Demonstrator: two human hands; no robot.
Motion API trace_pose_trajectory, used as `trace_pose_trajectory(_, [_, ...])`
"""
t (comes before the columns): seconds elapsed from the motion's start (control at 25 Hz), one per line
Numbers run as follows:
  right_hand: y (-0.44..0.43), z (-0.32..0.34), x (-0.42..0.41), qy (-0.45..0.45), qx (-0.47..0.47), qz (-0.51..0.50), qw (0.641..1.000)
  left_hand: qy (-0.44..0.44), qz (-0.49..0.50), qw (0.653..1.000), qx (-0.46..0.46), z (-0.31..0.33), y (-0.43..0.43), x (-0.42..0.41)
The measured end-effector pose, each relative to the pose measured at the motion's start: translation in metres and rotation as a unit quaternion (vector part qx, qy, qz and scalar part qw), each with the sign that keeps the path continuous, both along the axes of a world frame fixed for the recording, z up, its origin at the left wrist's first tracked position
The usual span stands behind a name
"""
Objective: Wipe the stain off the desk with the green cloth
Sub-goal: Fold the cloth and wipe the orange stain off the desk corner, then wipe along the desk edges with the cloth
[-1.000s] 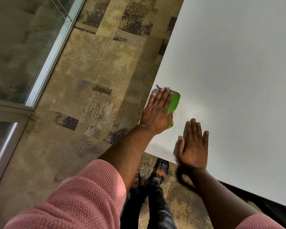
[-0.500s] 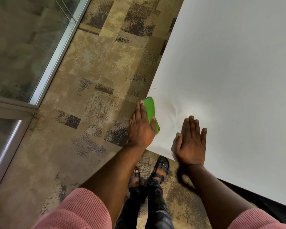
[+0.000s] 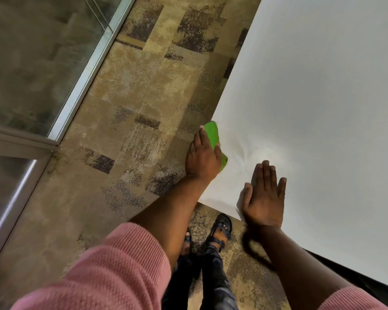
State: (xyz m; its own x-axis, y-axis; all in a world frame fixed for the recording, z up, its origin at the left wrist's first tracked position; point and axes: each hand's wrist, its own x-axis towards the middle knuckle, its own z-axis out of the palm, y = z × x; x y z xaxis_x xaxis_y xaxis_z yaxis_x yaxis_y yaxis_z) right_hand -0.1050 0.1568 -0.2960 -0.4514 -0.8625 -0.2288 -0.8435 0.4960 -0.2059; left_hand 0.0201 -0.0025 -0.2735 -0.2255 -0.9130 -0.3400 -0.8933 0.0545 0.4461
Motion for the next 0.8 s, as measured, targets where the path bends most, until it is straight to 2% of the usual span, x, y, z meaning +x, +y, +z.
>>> trace_pose_trajectory(0.2, [0.000, 0.000, 0.002, -0.001, -0.008, 0.005, 1.000, 0.048, 0.020, 0.999, 0.016, -0.003, 0.015, 0.028])
trace_pose_trajectory(0.44, [0.001, 0.000, 0.002, -0.009, -0.020, 0.010, 1.000, 0.033, 0.054, 0.996, 0.062, 0.002, 0.088, 0.082])
trace_pose_trajectory(0.64, [0.001, 0.021, 0.004, -0.030, -0.027, 0.011, 0.999, 0.089, 0.070, 0.991, 0.074, 0.040, 0.114, 0.107])
trace_pose_trajectory(0.72, [-0.001, 0.039, 0.016, -0.104, -0.061, 0.018, 0.993, 0.118, 0.075, 0.989, 0.045, 0.058, 0.123, 0.106])
trace_pose_trajectory(0.8, [-0.002, 0.074, 0.043, -0.293, -0.116, -0.018, 0.949, 0.134, 0.066, 0.989, 0.018, 0.075, 0.129, 0.096])
